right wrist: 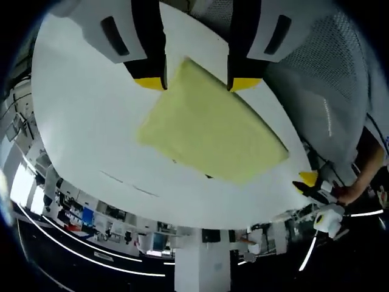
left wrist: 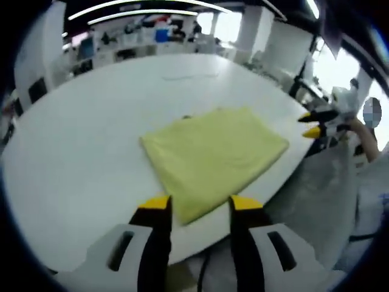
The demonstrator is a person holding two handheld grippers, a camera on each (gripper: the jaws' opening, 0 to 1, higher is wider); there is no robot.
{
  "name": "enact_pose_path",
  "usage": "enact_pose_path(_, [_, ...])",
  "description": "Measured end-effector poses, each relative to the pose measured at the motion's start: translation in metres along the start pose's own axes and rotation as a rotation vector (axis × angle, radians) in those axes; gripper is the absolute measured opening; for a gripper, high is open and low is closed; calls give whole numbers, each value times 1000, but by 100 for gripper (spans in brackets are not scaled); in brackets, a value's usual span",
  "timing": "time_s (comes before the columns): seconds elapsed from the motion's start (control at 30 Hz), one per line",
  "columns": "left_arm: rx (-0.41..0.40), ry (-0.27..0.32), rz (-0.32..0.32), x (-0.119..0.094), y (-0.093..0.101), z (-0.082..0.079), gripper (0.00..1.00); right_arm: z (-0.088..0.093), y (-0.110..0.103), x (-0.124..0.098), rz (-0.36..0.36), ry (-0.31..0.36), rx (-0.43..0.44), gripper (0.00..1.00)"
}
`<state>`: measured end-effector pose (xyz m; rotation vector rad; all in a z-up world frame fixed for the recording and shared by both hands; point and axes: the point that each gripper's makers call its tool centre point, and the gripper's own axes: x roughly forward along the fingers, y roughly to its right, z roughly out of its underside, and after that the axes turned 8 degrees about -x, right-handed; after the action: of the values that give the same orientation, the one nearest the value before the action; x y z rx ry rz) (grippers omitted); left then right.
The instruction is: Fold the garment on the visible template until the final outline fits inside the template.
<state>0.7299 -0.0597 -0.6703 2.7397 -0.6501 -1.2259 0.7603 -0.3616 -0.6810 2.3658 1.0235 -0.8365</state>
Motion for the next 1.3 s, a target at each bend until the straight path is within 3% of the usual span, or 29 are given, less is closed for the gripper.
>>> enact_pose_path(0.33, [21,32,45,-21,17,-7,48,-17,-12,-19,-28,22,-28,55])
enact_pose_path(0.43, [19,63,97,-28,28,-9,56,-17,-16,-26,-42,25,-33,60])
enact_pose_path(0.77, [24,56,85,-43,25,-4,67,-17,-21,-45,-67,15,-73,76])
enact_pose_path(0.93, [86,90,105,-51,29,-6,81,-15,-20,-51,-58,9,-90,85])
enact_pose_path(1.1, [97,61,103,-53,33,0,94,-15,-24,-54,-62,2,-99,95])
enact_pose_path(1.3, [113,42,156,-59,45,3,100,-14,-30,-56,-86,-16,-116,100])
